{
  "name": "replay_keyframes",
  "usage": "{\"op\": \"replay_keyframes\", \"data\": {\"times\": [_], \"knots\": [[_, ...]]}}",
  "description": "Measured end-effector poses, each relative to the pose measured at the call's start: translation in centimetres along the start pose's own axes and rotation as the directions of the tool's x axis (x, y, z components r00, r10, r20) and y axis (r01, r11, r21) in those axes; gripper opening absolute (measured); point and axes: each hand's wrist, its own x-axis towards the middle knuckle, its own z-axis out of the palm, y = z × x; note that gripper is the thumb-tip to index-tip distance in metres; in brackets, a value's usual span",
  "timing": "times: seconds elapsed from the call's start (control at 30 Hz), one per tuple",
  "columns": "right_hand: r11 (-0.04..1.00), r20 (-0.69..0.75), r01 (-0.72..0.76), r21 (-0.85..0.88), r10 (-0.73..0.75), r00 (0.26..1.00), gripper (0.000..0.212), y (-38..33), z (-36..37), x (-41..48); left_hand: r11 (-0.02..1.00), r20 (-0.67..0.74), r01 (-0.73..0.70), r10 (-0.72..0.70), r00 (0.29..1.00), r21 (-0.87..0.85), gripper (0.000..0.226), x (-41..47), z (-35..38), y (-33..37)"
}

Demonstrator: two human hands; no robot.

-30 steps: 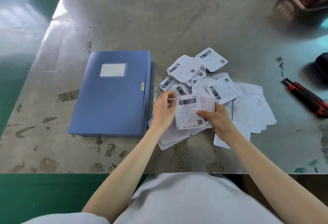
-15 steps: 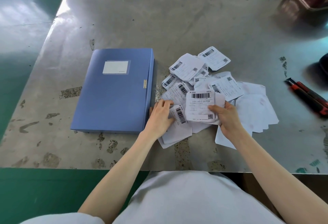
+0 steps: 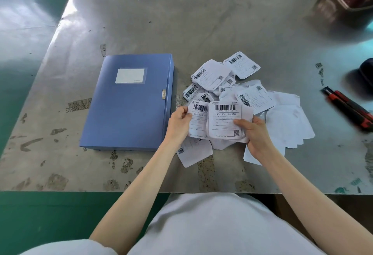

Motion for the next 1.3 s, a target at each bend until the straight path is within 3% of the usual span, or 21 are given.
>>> {"op": "replay_keyframes", "data": {"times": [0.1,0.2,0.43,0.57,0.67,0.77,0.87,1.03,1.2,1.3], "knots": [[1.0,-0.008,0.009,-0.02,-0.009,1.0,0.025,0.2,0.5,-0.2,0.966,0.057,0.094,-0.083,0.995,-0.243,0.024,-0.6,0.9,0.3],[0.993,-0.054,0.054,-0.102,-0.06,0.997,0.027,0.3,1.0,-0.4,0.915,0.104,0.152,-0.122,0.987,-0.374,0.025,-1.2,1.5,0.4],[0.989,-0.08,0.062,-0.131,-0.073,0.994,0.048,0.7,1.7,-0.2,0.891,0.196,0.184,-0.11,0.974,-0.416,0.026,-2.3,2.4,1.1],[0.991,-0.116,0.048,-0.127,-0.063,0.991,0.061,0.8,1.5,-0.1,0.957,0.213,0.12,-0.063,0.975,-0.266,0.029,-2.4,2.0,1.2],[0.996,-0.101,0.018,-0.089,-0.027,0.994,0.057,0.6,1.0,-0.1,0.993,0.143,-0.077,0.064,0.988,0.087,0.031,-2.0,1.0,0.8],[0.996,-0.029,0.021,-0.087,-0.024,0.999,0.039,0.4,0.6,-0.2,0.849,0.159,-0.219,0.161,0.974,0.481,0.034,-0.9,0.0,-0.1],[0.996,-0.036,0.025,-0.086,-0.028,0.999,0.033,0.2,0.5,-0.3,0.672,0.23,-0.234,0.096,0.968,0.703,0.054,-0.3,-0.6,-1.2],[0.998,-0.076,0.006,-0.064,-0.01,0.997,0.032,0.2,0.3,-0.2,0.56,0.237,-0.263,0.12,0.964,0.786,0.06,-0.5,-0.6,-2.5],[0.999,-0.072,0.012,-0.044,-0.015,0.997,0.03,0.1,0.2,-0.2,0.597,0.222,-0.273,0.16,0.962,0.754,0.044,-0.6,-0.5,-2.3],[1.0,-0.047,0.002,-0.012,-0.002,0.999,0.029,0.1,0.2,-0.2,0.7,0.192,-0.247,0.159,0.969,0.67,0.025,-0.8,-0.6,-1.6]]}}
